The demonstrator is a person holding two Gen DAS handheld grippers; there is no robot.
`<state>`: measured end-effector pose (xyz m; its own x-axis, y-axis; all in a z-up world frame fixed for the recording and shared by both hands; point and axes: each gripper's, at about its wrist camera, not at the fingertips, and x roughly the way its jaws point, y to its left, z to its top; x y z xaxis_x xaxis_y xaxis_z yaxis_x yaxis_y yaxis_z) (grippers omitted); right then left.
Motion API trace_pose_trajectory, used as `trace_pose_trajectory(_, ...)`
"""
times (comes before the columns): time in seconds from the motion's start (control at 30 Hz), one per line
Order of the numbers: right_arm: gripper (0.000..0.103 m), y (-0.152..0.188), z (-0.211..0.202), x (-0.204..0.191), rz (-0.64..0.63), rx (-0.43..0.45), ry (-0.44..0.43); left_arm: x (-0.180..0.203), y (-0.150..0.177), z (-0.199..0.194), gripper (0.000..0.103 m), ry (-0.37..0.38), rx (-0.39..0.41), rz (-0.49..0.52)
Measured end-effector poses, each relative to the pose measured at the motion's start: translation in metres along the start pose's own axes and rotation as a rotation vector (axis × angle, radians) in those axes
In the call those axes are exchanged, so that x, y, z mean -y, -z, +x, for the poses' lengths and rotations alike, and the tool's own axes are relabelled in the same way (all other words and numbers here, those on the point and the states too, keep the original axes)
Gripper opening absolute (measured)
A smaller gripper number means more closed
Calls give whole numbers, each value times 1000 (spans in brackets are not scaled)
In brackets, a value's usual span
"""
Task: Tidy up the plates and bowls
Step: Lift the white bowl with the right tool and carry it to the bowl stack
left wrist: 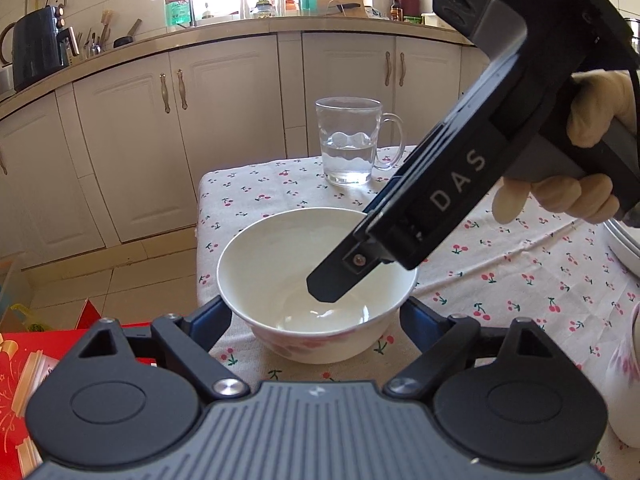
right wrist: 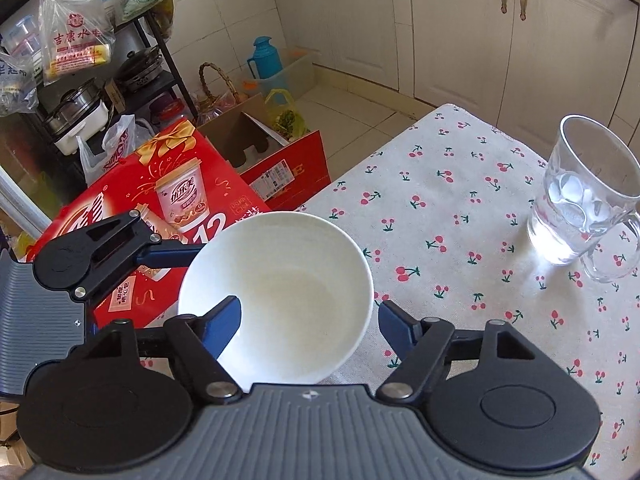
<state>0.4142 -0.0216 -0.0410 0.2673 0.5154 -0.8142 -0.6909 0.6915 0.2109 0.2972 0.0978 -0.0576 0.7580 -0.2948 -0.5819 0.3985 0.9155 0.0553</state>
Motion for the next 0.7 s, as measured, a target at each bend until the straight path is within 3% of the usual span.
trace_pose_trajectory(0.37, 74, 5, -8, -4, 18, 5, -1, 5, -5, -9, 90, 16, -14, 16)
trace_pose_trajectory(0.7, 74, 27, -55, -22, 19, 42, 8, 33, -13, -49, 90, 43, 6, 53)
